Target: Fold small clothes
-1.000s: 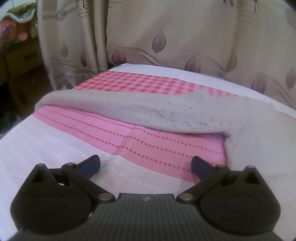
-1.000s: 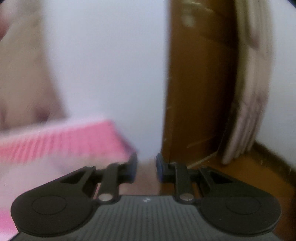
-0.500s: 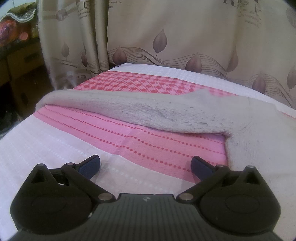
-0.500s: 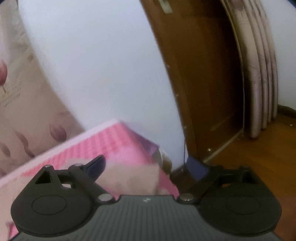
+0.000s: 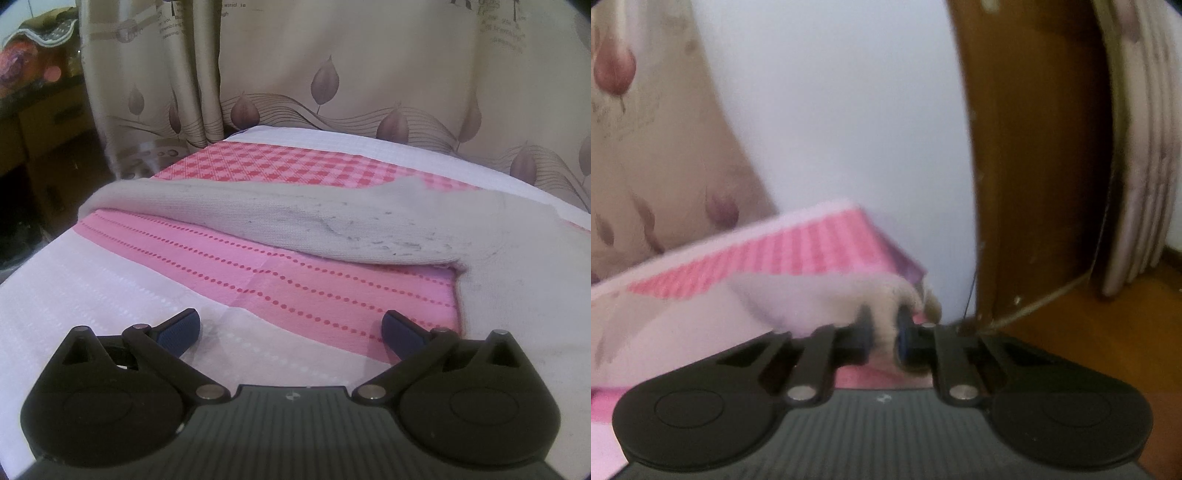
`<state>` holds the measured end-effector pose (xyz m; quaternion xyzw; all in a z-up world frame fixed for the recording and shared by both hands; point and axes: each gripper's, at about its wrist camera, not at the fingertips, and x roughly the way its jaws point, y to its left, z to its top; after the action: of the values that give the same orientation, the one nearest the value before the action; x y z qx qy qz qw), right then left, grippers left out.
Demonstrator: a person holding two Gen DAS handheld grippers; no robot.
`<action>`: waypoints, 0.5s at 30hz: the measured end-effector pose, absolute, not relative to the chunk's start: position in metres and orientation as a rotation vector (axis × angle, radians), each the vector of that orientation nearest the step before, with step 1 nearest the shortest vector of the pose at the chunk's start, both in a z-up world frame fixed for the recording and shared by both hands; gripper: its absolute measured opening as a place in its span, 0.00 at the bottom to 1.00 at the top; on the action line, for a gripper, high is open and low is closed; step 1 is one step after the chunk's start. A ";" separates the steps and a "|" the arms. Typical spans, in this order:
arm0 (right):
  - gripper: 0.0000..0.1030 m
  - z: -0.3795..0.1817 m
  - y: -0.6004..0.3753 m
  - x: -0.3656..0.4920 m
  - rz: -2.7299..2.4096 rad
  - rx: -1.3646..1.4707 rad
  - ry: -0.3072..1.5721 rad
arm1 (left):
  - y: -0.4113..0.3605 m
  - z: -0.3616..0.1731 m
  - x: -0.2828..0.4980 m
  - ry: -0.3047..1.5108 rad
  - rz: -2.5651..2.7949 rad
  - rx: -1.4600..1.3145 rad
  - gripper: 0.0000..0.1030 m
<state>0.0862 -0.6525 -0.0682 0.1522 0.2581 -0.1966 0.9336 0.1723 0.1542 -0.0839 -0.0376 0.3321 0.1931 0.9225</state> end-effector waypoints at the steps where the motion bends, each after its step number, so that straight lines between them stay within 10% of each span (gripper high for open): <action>1: 0.13 -0.062 -0.655 0.085 -0.431 0.310 0.498 | 0.154 -0.084 0.172 0.682 0.398 -0.076 1.00; 15: 0.21 -0.071 -0.715 0.109 -0.706 0.597 0.445 | 0.151 -0.083 0.172 0.681 0.409 -0.062 1.00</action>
<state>0.1090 -0.7148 -0.0710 0.2856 0.2131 -0.3376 0.8712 0.1721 0.1510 -0.0834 -0.0304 0.3315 0.1990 0.9217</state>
